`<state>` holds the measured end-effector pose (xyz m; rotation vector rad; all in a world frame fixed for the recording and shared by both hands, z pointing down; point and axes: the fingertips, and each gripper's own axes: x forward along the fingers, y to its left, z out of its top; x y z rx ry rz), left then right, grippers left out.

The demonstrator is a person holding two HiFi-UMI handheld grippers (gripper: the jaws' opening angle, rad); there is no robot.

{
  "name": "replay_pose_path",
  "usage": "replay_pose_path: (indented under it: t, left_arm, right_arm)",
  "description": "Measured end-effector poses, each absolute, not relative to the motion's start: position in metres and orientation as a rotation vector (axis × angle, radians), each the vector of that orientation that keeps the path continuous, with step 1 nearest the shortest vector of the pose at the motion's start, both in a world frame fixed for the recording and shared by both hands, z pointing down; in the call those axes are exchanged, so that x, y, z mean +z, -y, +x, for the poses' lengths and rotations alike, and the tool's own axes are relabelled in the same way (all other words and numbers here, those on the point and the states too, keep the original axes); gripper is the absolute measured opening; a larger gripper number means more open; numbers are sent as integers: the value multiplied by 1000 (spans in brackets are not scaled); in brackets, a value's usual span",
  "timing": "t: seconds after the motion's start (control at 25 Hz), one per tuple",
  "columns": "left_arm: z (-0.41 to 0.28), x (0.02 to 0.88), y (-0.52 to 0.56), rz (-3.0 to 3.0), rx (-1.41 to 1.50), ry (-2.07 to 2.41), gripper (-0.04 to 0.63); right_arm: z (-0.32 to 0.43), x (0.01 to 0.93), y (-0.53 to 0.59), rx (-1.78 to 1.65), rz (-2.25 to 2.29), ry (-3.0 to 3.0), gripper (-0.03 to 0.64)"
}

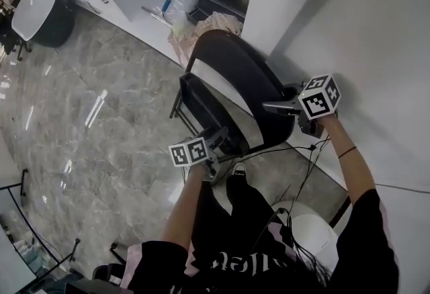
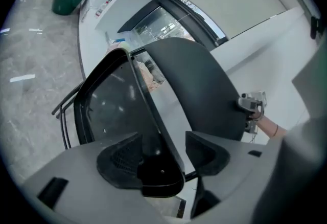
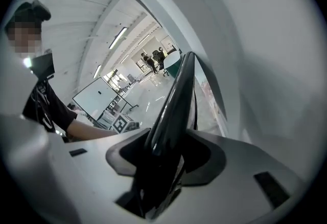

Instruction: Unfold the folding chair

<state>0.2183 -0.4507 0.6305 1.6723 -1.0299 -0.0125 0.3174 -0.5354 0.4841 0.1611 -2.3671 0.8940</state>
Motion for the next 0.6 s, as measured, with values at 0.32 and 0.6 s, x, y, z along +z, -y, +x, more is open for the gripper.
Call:
replay_pose_path:
  t: [0.32, 0.6]
  left_arm:
    - [226, 659, 486, 1567, -207, 998, 247]
    - [226, 662, 508, 1479, -362, 1054, 166]
  right_arm:
    - [317, 486, 539, 938, 125, 2409, 187]
    - [318, 478, 551, 1142, 237, 2467, 175]
